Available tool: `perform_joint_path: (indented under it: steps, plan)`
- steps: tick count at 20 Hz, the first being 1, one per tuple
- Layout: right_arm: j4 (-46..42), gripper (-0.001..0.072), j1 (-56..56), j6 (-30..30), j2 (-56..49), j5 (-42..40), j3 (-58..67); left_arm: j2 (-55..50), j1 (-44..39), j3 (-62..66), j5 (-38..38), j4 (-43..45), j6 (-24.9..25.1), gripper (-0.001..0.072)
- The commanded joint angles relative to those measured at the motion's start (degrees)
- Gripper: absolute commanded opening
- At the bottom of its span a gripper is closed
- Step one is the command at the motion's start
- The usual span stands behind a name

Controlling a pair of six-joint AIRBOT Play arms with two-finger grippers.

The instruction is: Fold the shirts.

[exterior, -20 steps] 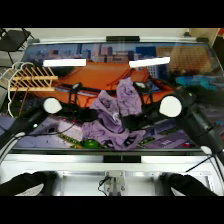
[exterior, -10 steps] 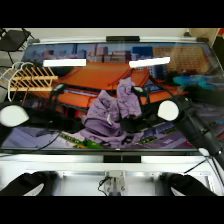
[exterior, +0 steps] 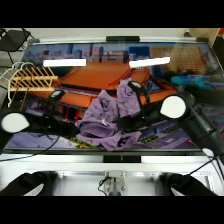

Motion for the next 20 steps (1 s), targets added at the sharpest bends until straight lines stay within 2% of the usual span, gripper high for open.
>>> perform_joint_path:
  steps: [1,2,4,6,7,8,11,13,14,16,17,20]
  plan:
    - [-3.72,0.0065,2.25,2.27,-0.02,0.02,0.48,-5.40,0.70,0.00,1.44,1.79,2.75,0.0522]
    - [-4.02,0.0065,2.89,3.13,-0.02,0.02,0.48,-6.16,2.03,1.75,1.05,2.58,5.20,0.0612]
    - [-4.00,0.0064,3.93,4.17,-0.02,-0.04,0.48,-6.71,7.15,7.52,0.39,10.95,8.48,0.0609]
    - [-4.02,0.0065,3.89,5.51,-0.02,0.00,0.48,-7.56,15.67,14.99,0.33,24.70,9.86,0.0608]
    - [-4.17,0.0064,3.87,5.60,-0.04,-0.09,0.48,-9.07,21.07,19.06,-1.16,28.11,12.90,0.0606]
    - [-4.46,0.0064,3.87,5.90,-0.02,-0.02,0.48,-11.80,27.76,23.85,-4.00,28.09,18.16,0.0605]
    - [-4.61,0.0065,3.87,6.43,-0.02,0.42,0.48,-21.11,45.40,33.73,-2.64,21.27,21.33,0.0605]
    - [-4.59,0.0065,3.89,6.47,-0.02,1.55,0.48,-27.23,52.78,37.86,-2.03,18.78,22.08,0.0589]
    - [-4.63,0.0065,3.87,6.67,-0.02,2.34,0.48,-29.57,54.97,38.25,-1.18,18.80,25.77,0.0543]
    - [-5.60,0.0065,3.87,6.62,-0.02,3.02,0.48,-33.59,57.68,38.25,-1.49,19.02,39.91,0.0536]
    - [-6.62,0.0065,3.87,6.64,-0.02,2.93,0.48,-35.01,58.42,38.34,-0.96,19.50,42.01,0.0536]
    - [-10.88,0.0065,3.87,6.62,-0.04,2.89,0.48,-38.77,59.91,38.53,0.63,19.47,42.38,0.0558]
